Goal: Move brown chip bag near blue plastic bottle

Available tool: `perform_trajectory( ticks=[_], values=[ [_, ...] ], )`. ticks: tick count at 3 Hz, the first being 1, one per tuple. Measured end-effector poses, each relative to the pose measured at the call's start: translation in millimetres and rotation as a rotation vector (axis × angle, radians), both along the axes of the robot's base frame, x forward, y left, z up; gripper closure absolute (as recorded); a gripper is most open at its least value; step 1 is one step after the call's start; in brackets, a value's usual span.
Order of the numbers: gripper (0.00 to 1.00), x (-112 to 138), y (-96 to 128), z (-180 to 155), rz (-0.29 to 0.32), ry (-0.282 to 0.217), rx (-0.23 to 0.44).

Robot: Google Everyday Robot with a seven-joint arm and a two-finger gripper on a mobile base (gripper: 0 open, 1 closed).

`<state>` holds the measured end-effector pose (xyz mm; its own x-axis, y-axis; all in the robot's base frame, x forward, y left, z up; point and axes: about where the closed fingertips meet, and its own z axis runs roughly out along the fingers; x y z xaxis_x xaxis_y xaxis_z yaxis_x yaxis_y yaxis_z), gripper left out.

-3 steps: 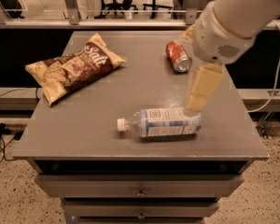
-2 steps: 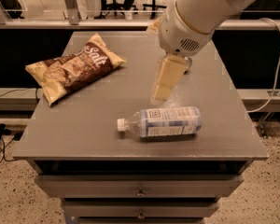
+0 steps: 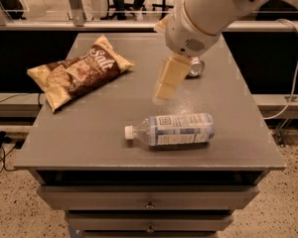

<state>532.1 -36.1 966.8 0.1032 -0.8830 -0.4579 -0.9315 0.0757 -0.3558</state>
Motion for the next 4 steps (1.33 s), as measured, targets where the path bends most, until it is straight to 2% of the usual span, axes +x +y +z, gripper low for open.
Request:
perform_trajectory(
  ticks=[1, 2, 3, 4],
  values=[
    [0.0, 46, 25, 1, -0.026, -0.011, 0.105],
    [0.0, 91, 62, -5, -0.025, 0.039, 0.219],
    [0.0, 134, 114, -20, -0.039, 0.134, 0.323],
    [0.0, 151, 139, -37, -0.11, 0.198, 0.378]
  ],
)
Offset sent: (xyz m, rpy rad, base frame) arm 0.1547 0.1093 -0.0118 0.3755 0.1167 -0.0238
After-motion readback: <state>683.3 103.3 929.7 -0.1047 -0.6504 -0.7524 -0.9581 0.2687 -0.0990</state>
